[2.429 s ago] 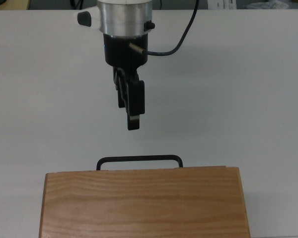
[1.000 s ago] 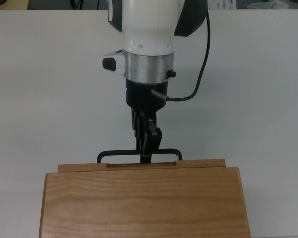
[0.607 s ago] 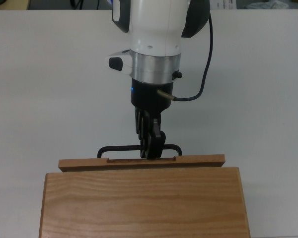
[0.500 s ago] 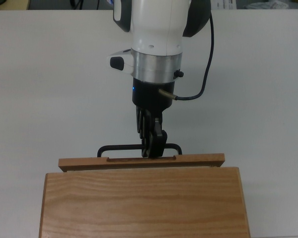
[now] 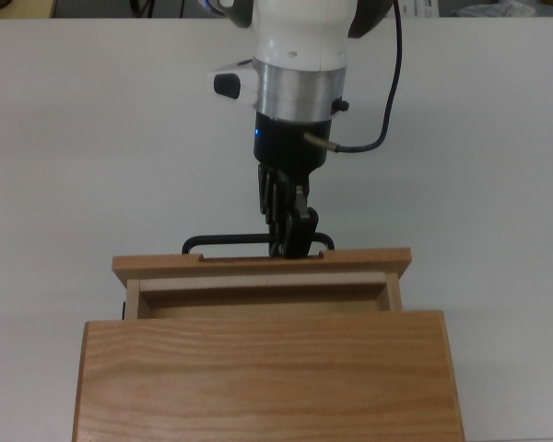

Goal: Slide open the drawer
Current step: 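Pull the handle straight out, sliding the upper drawer open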

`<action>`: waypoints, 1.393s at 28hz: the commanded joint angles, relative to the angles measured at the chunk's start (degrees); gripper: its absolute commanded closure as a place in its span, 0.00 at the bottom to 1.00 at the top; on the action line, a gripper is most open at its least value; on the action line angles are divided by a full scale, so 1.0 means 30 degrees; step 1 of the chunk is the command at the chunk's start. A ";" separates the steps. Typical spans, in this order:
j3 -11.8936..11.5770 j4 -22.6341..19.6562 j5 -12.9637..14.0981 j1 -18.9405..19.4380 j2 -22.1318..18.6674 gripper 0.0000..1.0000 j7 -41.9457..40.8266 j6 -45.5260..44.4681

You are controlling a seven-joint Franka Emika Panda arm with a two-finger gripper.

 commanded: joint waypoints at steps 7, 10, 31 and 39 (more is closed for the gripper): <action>0.0270 -0.4662 0.0514 -0.0503 -0.3631 1.00 -0.0002 -0.0387; 0.0241 -0.5394 0.0952 -0.0736 -0.4305 1.00 -0.0295 -0.0417; 0.0124 -0.9614 0.2036 -0.0737 -0.8260 1.00 -0.1379 -0.0739; 0.0124 -1.0025 0.2770 -0.0679 -0.9052 1.00 -0.1937 -0.1559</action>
